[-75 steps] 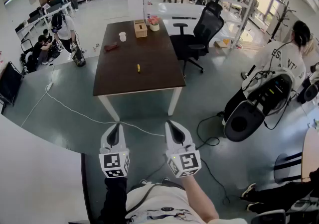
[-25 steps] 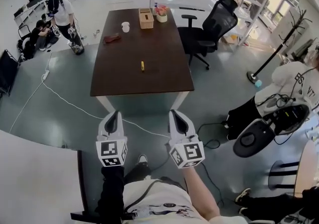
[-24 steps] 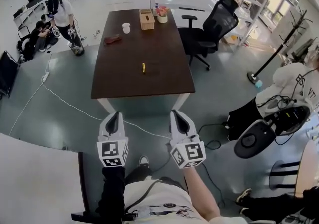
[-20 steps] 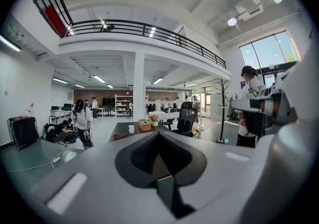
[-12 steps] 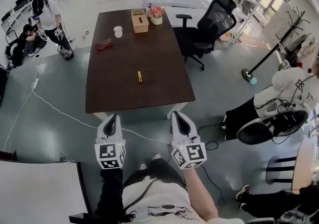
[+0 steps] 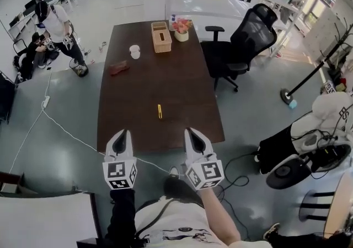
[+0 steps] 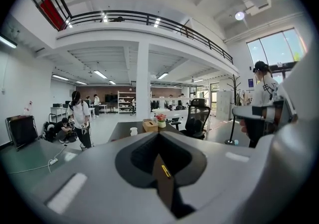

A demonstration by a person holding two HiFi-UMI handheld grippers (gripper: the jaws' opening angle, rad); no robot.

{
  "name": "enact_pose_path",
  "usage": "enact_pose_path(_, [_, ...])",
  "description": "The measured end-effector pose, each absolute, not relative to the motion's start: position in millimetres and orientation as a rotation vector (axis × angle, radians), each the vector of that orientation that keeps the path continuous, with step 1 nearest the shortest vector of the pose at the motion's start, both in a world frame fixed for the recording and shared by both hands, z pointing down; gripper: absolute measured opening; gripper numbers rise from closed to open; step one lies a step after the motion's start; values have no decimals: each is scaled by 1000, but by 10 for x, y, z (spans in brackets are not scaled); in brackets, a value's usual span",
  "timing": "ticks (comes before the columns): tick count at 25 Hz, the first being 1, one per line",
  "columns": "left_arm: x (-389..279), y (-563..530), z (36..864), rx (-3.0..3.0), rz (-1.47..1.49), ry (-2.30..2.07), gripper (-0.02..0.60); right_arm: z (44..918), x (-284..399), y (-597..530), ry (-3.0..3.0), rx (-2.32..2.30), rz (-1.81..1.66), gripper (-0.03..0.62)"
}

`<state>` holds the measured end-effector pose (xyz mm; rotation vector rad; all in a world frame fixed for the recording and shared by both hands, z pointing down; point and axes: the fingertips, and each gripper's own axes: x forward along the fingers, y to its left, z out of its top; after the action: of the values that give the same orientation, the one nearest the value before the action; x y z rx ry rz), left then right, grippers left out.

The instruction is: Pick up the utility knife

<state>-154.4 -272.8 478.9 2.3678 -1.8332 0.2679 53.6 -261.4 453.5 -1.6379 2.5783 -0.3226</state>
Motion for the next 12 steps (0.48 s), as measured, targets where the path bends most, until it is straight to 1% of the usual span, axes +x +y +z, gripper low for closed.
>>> enact_pose_path(5, [-1513,-3278,4728,2340,273,-1872,-2,4496,520,-3200,2610,-1579,-339,2])
enact_pose_path(12, [-1477,-3606,4928,2279,317,-1834,-1,4615,441,-3618,2667,-1565,-398,2])
